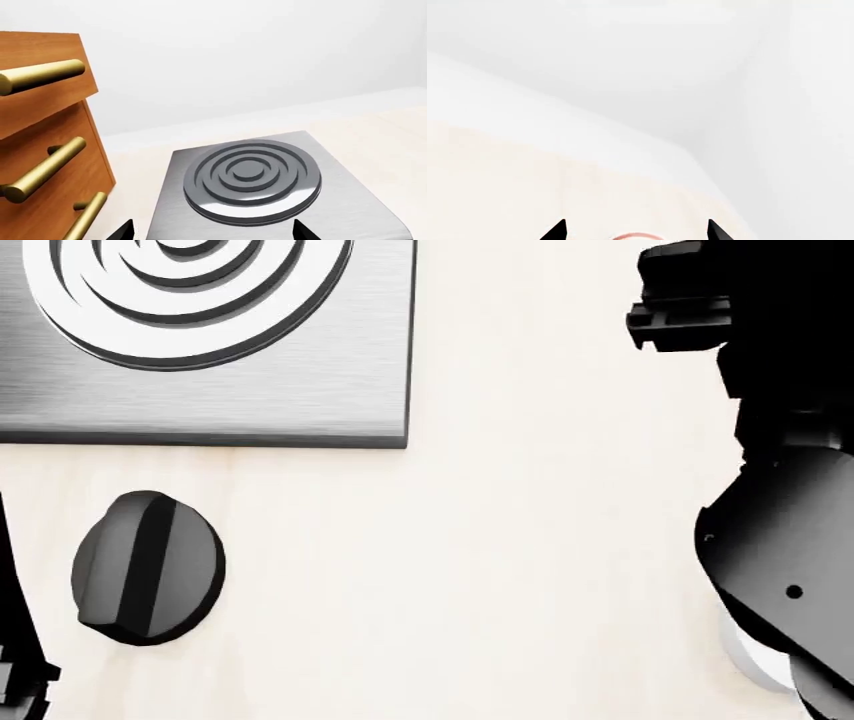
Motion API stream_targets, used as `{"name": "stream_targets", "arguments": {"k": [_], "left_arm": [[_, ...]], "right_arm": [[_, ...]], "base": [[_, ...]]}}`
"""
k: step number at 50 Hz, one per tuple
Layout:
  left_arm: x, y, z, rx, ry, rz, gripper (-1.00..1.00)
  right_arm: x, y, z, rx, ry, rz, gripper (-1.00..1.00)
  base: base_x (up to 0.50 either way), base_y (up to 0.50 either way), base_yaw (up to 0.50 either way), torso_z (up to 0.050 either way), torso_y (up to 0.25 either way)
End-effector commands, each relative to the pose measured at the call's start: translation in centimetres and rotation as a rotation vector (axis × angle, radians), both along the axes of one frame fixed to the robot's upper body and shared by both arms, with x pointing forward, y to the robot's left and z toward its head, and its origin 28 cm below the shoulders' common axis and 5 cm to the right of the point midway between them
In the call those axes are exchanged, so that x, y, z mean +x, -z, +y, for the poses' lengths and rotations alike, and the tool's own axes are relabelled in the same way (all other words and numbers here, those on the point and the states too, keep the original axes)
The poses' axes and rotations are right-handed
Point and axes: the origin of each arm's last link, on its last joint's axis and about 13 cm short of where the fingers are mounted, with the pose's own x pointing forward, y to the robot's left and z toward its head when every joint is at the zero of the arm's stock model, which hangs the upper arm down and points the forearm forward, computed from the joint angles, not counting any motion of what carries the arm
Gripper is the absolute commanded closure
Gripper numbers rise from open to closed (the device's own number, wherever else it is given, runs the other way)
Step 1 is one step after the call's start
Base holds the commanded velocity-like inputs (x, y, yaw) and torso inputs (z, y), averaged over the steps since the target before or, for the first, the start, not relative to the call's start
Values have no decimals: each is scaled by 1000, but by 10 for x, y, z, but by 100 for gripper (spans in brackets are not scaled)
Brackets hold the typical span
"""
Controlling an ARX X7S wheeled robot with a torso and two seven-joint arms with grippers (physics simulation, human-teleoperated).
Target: Pick the akita bowl next to the ramekin and place it on the plate.
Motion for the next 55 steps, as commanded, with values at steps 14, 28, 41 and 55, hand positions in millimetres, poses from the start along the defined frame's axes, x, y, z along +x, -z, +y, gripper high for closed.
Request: {"name": "stream_targets", "arguments": {"k": [14,28,41,55], "left_arm": [[3,0,-3,2,10,-1,-100],[3,-2,-4,4,14,-4,-100],[3,-1,-3,3,14,-1,-100],[2,-1,-4,7,11,-17,-100]], "right_arm": [[-27,30,17,-26,-94,-31,-100],[-46,38,27,-30,-155,-48,-100],[-63,55,33,0,-182,-52,-100],[-85,65,42,31,-242,-71,-100]], "base": [[0,0,0,0,0],[0,0,0,0,0],[0,0,0,0,0],[0,0,0,0,0]]}}
